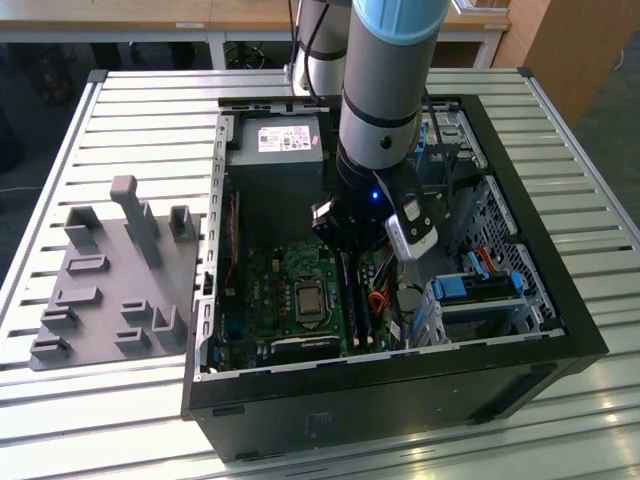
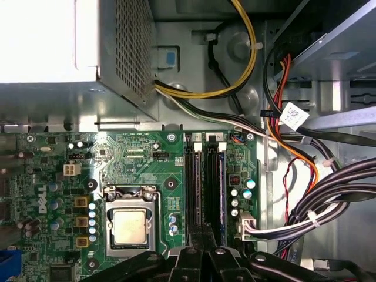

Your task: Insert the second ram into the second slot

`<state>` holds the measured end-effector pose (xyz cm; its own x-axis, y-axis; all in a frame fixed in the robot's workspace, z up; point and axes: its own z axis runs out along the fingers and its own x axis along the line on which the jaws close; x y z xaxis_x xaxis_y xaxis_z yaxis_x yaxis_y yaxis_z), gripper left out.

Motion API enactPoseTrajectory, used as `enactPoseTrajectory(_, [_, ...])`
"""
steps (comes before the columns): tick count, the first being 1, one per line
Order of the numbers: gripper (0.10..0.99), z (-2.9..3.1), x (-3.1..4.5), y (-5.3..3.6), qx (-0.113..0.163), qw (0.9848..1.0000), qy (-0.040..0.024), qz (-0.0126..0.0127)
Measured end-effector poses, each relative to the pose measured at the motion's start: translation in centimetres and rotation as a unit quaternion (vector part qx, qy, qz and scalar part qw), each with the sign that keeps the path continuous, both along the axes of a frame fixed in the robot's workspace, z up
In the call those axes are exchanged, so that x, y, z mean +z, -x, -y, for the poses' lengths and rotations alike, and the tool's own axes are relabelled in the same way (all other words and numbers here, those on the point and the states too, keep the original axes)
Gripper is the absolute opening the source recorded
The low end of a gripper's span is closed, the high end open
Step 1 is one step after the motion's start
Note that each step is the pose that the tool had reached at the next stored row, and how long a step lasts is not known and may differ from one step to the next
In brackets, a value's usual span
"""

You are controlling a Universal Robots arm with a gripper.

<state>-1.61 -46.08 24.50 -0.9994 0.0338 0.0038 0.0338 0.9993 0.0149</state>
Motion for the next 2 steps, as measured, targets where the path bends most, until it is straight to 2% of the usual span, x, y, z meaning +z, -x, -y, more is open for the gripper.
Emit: enactPoseTrajectory(2, [0.106, 0.0, 0.0, 0.0, 0.0, 1.0, 0.0, 0.0])
